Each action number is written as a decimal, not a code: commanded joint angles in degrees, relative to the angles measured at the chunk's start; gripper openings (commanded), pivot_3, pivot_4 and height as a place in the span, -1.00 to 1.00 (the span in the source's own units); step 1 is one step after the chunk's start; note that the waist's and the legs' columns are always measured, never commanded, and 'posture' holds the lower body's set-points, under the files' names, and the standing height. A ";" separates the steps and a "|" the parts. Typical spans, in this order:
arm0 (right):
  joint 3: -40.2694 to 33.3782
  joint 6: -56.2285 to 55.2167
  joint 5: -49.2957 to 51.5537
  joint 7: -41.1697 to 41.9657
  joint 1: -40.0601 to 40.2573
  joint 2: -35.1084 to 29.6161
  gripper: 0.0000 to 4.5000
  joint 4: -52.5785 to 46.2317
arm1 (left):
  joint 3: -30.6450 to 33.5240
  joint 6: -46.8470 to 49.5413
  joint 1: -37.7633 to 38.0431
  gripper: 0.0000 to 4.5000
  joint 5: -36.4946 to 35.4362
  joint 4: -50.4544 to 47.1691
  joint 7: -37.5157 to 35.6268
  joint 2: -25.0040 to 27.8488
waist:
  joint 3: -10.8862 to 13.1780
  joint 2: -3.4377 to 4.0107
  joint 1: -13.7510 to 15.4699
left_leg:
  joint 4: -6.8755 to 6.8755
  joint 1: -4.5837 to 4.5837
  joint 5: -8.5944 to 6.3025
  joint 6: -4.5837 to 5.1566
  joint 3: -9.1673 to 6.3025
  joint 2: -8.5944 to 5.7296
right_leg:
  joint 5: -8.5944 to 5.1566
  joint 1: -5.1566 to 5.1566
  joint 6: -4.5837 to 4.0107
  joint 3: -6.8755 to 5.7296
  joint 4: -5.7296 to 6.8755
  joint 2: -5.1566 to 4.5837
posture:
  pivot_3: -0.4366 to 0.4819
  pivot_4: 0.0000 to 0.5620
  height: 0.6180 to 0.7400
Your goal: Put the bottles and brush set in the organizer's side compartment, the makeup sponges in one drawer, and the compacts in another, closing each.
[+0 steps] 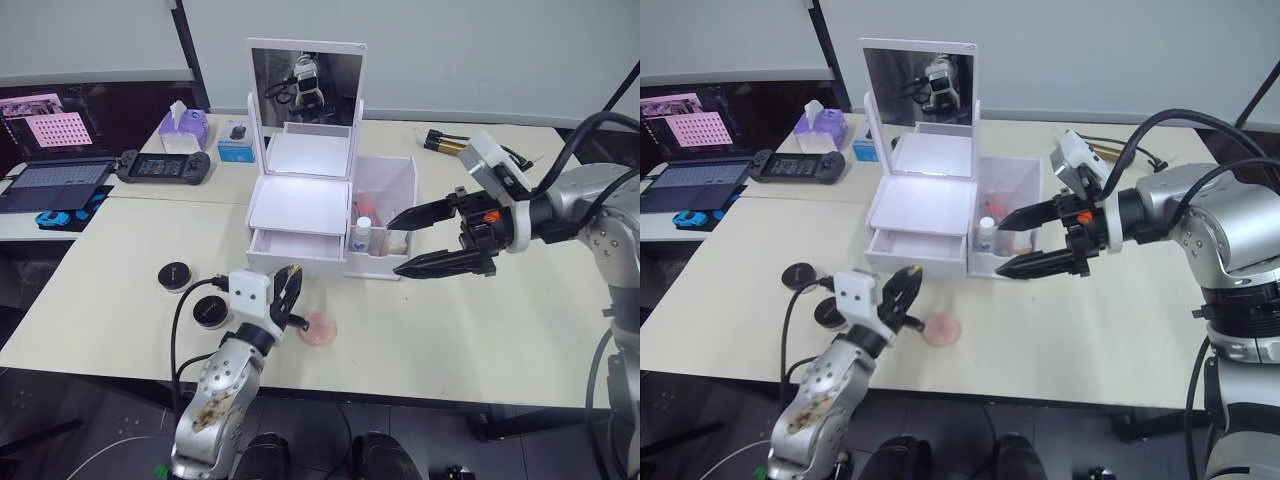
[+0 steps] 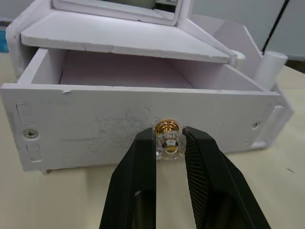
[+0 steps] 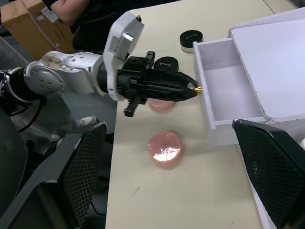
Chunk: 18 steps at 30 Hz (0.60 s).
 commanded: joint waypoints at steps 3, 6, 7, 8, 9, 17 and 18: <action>-1.62 -0.75 1.18 -0.18 0.32 0.30 1.00 -1.39 | -0.49 6.01 3.60 -0.76 -6.03 -9.31 -2.16 2.79 | 0.00 0.00 0.03 | 0.00 0.00 0.00 0.00 -0.11 -0.01 | 0.00 0.01 0.00 0.00 0.00 0.00 | -0.05 -0.47 0.76; -2.04 -1.01 1.07 -0.63 1.21 0.34 1.00 -1.40 | 0.72 8.56 5.75 -0.76 -8.40 -12.59 -1.96 4.19 | 0.00 0.00 0.03 | 0.00 0.00 0.00 0.00 -0.14 -0.02 | 0.00 0.03 0.00 -0.01 -0.03 -0.01 | -0.05 -0.47 0.76; -2.03 -1.22 0.94 -0.68 1.44 0.41 1.00 -1.32 | 0.91 9.03 5.95 -0.76 -8.85 -13.00 -1.85 4.30 | 0.00 0.00 0.02 | 0.00 0.00 0.00 0.00 -0.15 -0.02 | 0.00 0.03 0.00 -0.01 -0.03 -0.01 | -0.05 -0.47 0.76; -1.97 -1.41 0.82 -0.73 1.64 0.52 1.00 -1.28 | 0.88 9.43 5.99 -0.76 -9.26 -13.16 -1.74 4.28 | 0.00 0.00 0.01 | 0.00 0.00 0.00 0.00 -0.15 -0.02 | 0.00 0.02 0.00 -0.01 -0.02 0.00 | -0.05 -0.47 0.76; -1.85 -1.62 0.68 -0.77 1.76 0.66 1.00 -1.22 | 0.65 9.74 5.90 -0.76 -9.61 -13.19 -1.80 4.29 | 0.00 0.00 0.00 | 0.00 0.00 0.00 0.00 -0.15 -0.03 | 0.00 0.02 0.00 0.00 -0.02 0.00 | -0.05 -0.47 0.76; -1.64 -3.67 -0.19 -0.77 1.71 0.81 1.00 0.03 | 1.89 9.61 5.34 -0.76 -8.65 -13.20 -2.01 6.39 | 0.00 0.00 -0.02 | 0.00 0.00 0.00 0.01 -0.18 -0.05 | 0.00 0.03 -0.01 -0.01 -0.03 0.00 | -0.05 -0.47 0.76; -1.70 -3.71 -0.10 -0.82 1.73 0.76 1.00 0.00 | 2.53 10.05 5.57 -0.60 -9.40 -13.08 -1.77 6.27 | 0.00 0.00 -0.04 | 0.00 0.00 0.00 0.01 -0.18 -0.04 | 0.00 0.03 -0.01 0.00 -0.03 0.01 | -0.05 -0.47 0.76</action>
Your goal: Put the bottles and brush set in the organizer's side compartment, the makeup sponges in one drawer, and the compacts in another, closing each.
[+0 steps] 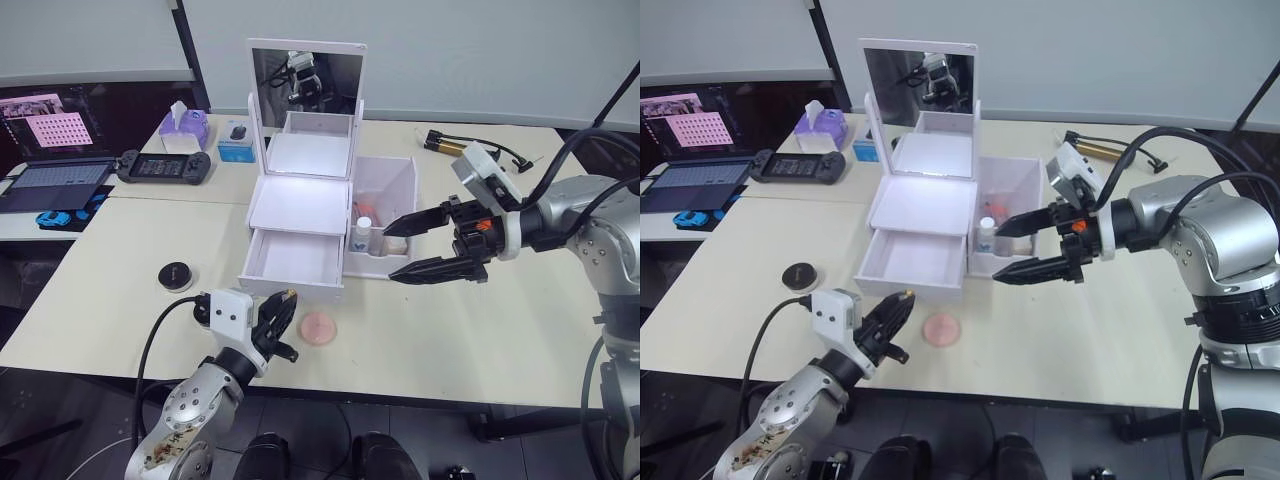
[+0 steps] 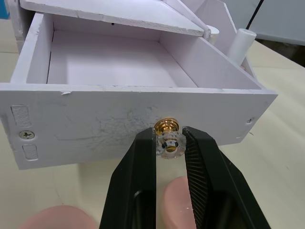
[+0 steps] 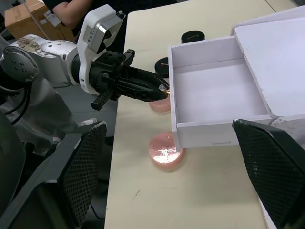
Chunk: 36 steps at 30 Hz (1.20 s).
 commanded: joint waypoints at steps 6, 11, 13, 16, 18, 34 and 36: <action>-2.07 -2.01 0.17 0.40 -0.73 -0.78 1.00 0.35 | 7.09 0.27 2.24 0.26 -10.28 -4.65 -5.58 3.21 | 0.00 0.00 -0.35 | -0.01 0.01 0.00 0.00 0.00 0.07 | -0.01 -0.03 -0.04 0.01 0.02 0.06 | -0.05 -0.47 0.76; -1.60 -3.27 -1.34 1.16 -0.27 -2.44 1.00 1.74 | 26.07 -0.13 11.51 0.96 -32.35 -6.23 -17.31 13.28 | 0.01 0.02 -1.33 | -0.08 0.09 -0.01 0.02 0.01 0.18 | -0.09 -0.07 -0.17 0.02 0.09 0.12 | -0.05 -0.47 0.76; -1.26 -4.53 -2.60 1.58 0.18 -3.22 1.00 3.08 | 32.71 -0.29 15.68 0.99 -36.88 -3.89 -23.14 18.02 | 0.02 0.00 -1.49 | -0.09 0.13 -0.01 0.02 0.04 0.17 | -0.10 -0.08 -0.18 0.00 0.09 0.09 | -0.05 -0.47 0.76; -1.26 -7.52 -5.05 1.25 0.54 -3.44 1.00 6.05 | 39.85 -1.65 18.87 0.99 -35.85 3.10 -30.72 23.86 | 0.03 0.01 -1.29 | -0.09 0.19 -0.01 0.01 0.10 0.13 | -0.19 -0.06 -0.23 -0.03 0.07 0.07 | -0.05 -0.47 0.76; -2.42 -8.97 -5.61 0.44 1.14 -2.84 1.00 8.16 | 44.42 -3.44 17.53 0.99 -34.06 9.07 -33.72 27.04 | 0.03 0.00 -1.15 | -0.08 0.19 -0.01 0.01 0.28 0.14 | -0.36 -0.06 -0.49 -0.06 0.05 0.08 | -0.05 -0.47 0.76; -13.30 -24.50 -13.16 -4.77 22.44 -6.52 1.00 20.45 | 47.96 -14.50 -2.16 0.99 -17.01 52.76 -56.25 49.30 | 0.05 -0.08 -1.18 | -0.21 0.19 -0.02 -0.01 0.85 0.29 | -0.28 -0.23 -0.29 -0.10 0.12 0.01 | -0.05 -0.47 0.76; -14.41 -25.30 -12.71 -5.30 22.90 -5.97 1.00 20.84 | 47.13 -13.00 -1.96 0.99 -17.28 50.38 -57.50 49.01 | 0.05 -0.08 -1.55 | -0.22 0.20 -0.02 -0.01 0.88 0.34 | -0.27 -0.26 -0.30 -0.07 0.17 0.02 | -0.05 -0.47 0.76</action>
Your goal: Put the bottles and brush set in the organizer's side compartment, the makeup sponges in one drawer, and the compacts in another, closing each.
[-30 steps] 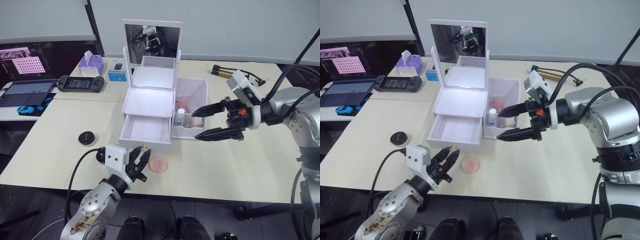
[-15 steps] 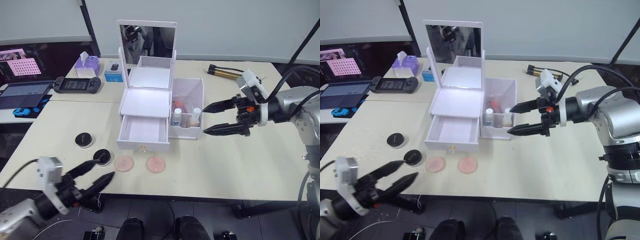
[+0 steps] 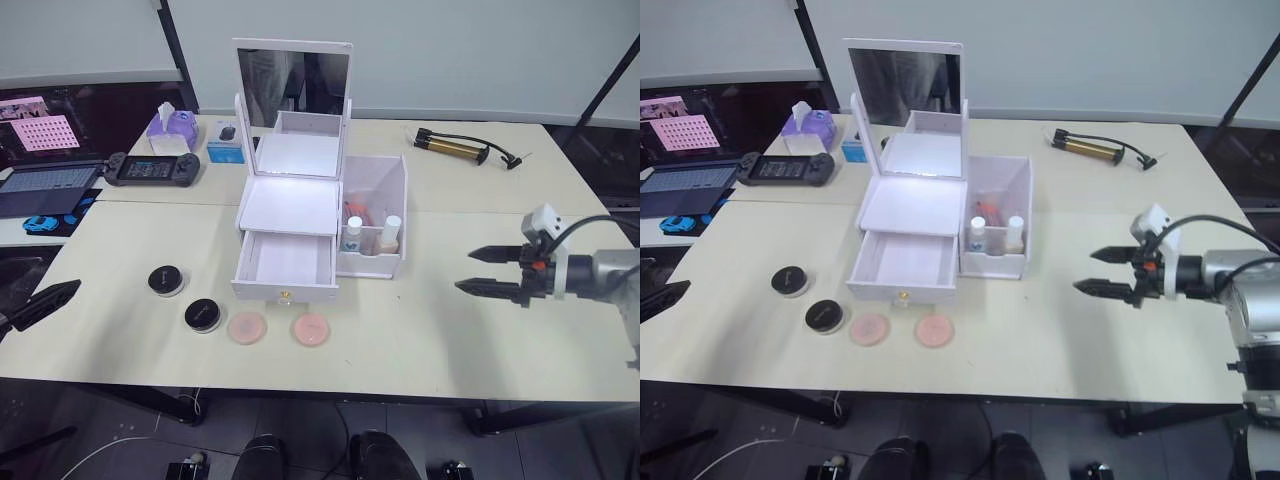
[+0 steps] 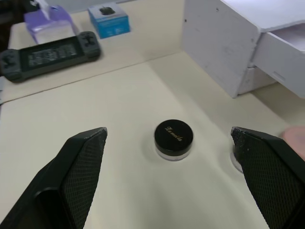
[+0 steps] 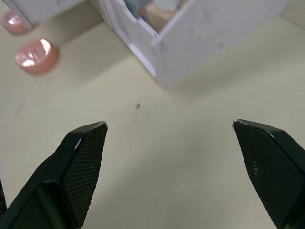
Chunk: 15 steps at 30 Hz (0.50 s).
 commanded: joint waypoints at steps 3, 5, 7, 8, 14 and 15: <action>-5.20 -1.68 1.87 -0.72 1.24 -0.27 1.00 -2.69 | -1.71 1.89 -0.62 0.99 0.40 -5.34 -2.53 0.34 | -0.01 0.01 -0.32 | -0.03 0.02 0.00 0.00 -0.01 0.03 | -0.01 -0.01 -0.02 0.02 0.03 0.03 | -0.05 -0.47 0.76; -6.13 -1.78 1.45 -2.42 1.50 0.04 1.00 -3.86 | -3.43 2.60 -0.10 0.99 1.16 -8.15 -1.51 -0.68 | -0.01 0.03 -0.36 | -0.07 0.04 0.00 0.00 0.00 0.02 | -0.01 -0.01 -0.02 0.05 0.04 0.04 | -0.05 -0.47 0.76; -6.87 -0.81 2.35 -2.88 2.33 0.15 1.00 -6.70 | -5.06 3.21 0.44 0.99 1.55 -11.56 -0.34 -1.89 | -0.02 0.05 -0.26 | -0.07 0.04 0.00 0.00 0.01 0.00 | -0.01 0.00 -0.01 0.08 0.03 0.01 | -0.05 -0.47 0.76; -6.66 2.28 3.94 -2.41 3.17 -0.33 1.00 -9.52 | -5.64 5.80 0.88 0.99 -0.05 -14.00 -0.46 -2.01 | -0.02 0.05 -0.22 | -0.07 0.04 0.00 0.00 0.01 0.00 | -0.01 0.01 0.00 0.09 0.04 0.00 | -0.05 -0.47 0.76; -5.06 8.07 7.73 -3.99 -0.86 1.20 1.00 -18.21 | -10.02 12.09 2.14 0.99 -2.80 -25.73 2.47 -5.11 | 0.00 0.06 -0.23 | -0.06 0.05 0.00 -0.01 -0.12 0.00 | 0.02 0.06 0.05 0.14 0.04 0.00 | -0.05 -0.47 0.76; -4.61 8.64 8.21 -3.13 -1.42 0.69 1.00 -19.59 | -10.41 12.57 2.60 0.99 -2.98 -27.21 3.05 -5.81 | -0.01 0.10 -0.23 | -0.06 0.05 0.00 -0.01 -0.14 -0.02 | 0.03 0.05 0.07 0.18 0.03 0.00 | -0.05 -0.47 0.76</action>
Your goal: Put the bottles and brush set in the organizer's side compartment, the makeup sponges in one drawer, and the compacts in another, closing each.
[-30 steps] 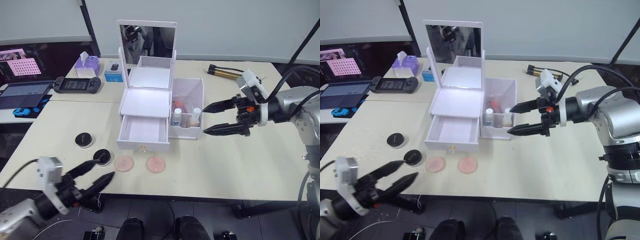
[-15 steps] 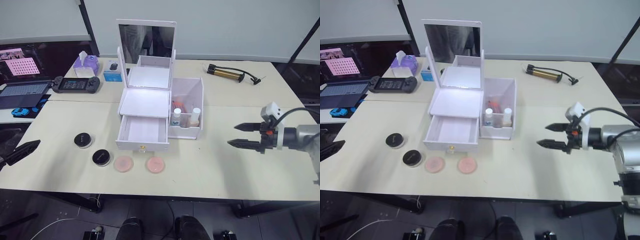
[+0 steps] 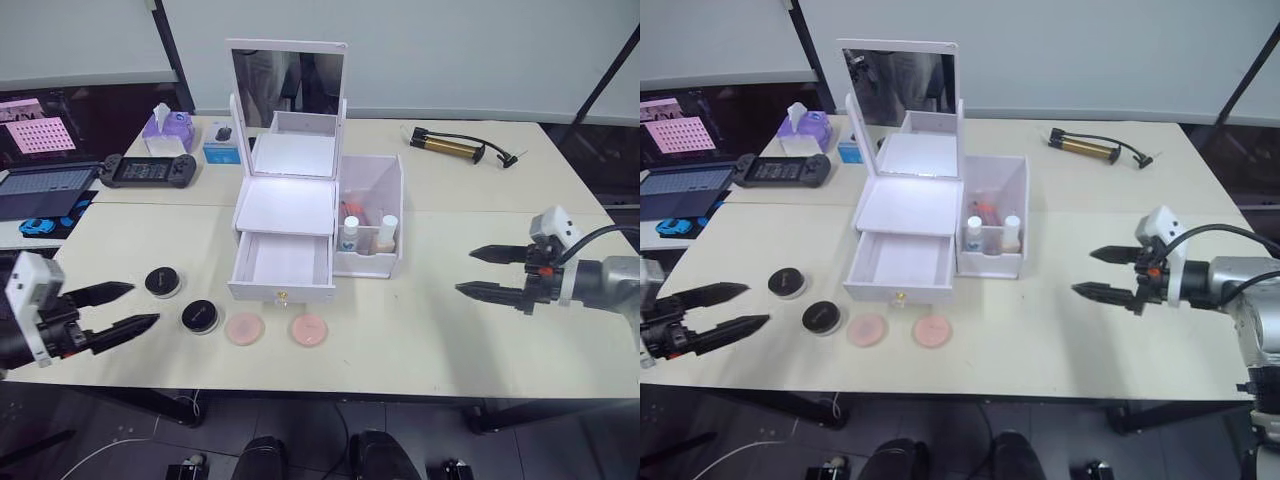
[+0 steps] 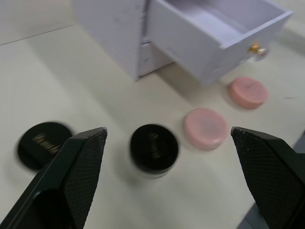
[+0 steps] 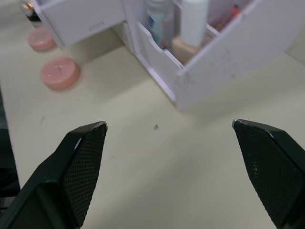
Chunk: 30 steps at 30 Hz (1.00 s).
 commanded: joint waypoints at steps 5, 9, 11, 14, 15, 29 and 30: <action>-0.25 1.82 3.52 0.07 -4.01 -1.52 1.00 -11.14 | -4.87 1.67 3.07 0.99 1.37 -12.17 6.81 -5.55 | -0.01 0.02 0.11 | -0.01 -0.04 -0.01 0.01 -0.04 0.00 | -0.01 0.00 -0.01 -0.04 -0.02 0.07 | -0.05 -0.47 0.76; 0.41 0.70 2.88 -1.08 -3.32 -2.21 1.00 -16.44 | -12.13 4.14 3.04 0.99 1.26 -21.00 15.54 -11.49 | -0.01 -0.01 0.57 | 0.02 -0.02 0.00 0.01 -0.13 -0.05 | 0.01 0.10 0.06 0.01 -0.06 -0.02 | -0.05 -0.47 0.76; 0.84 2.95 4.46 0.10 -3.61 -3.62 1.00 -18.11 | -16.37 4.52 3.21 0.99 2.79 -24.40 19.07 -14.03 | -0.01 -0.05 0.74 | 0.06 -0.04 0.00 0.01 -0.19 -0.05 | 0.02 0.12 0.09 0.02 -0.07 -0.01 | -0.05 -0.47 0.76; 1.18 6.91 8.15 2.07 -4.61 -5.56 1.00 -19.47 | -22.44 4.22 2.71 0.99 5.74 -26.00 22.96 -16.86 | -0.01 -0.06 0.86 | 0.07 -0.03 0.00 0.01 -0.23 -0.11 | 0.03 0.14 0.10 0.05 -0.08 0.00 | -0.05 -0.47 0.76; 1.33 7.67 8.96 2.38 -4.85 -5.97 1.00 -19.70 | -24.13 3.54 2.39 0.99 7.10 -25.73 23.78 -17.49 | -0.01 -0.05 0.87 | 0.07 -0.02 0.00 0.01 -0.27 -0.11 | 0.03 0.15 0.09 0.07 -0.07 0.01 | -0.05 -0.47 0.76; 1.47 1.07 4.96 7.18 6.97 -9.51 1.00 -13.92 | -41.88 -14.96 -5.67 0.99 22.75 -7.36 26.48 -31.49 | -0.04 -0.06 1.16 | 0.19 -0.04 0.00 0.04 -0.25 -0.20 | 0.06 0.18 0.14 0.08 -0.10 0.04 | -0.05 -0.47 0.76; 1.77 -0.07 4.11 7.34 7.46 -9.55 1.00 -13.53 | -42.69 -15.71 -6.21 0.99 23.13 -6.43 26.41 -32.44 | -0.05 -0.04 1.09 | 0.18 -0.05 -0.01 0.06 -0.29 -0.19 | 0.06 0.19 0.13 0.10 -0.10 0.09 | -0.05 -0.47 0.76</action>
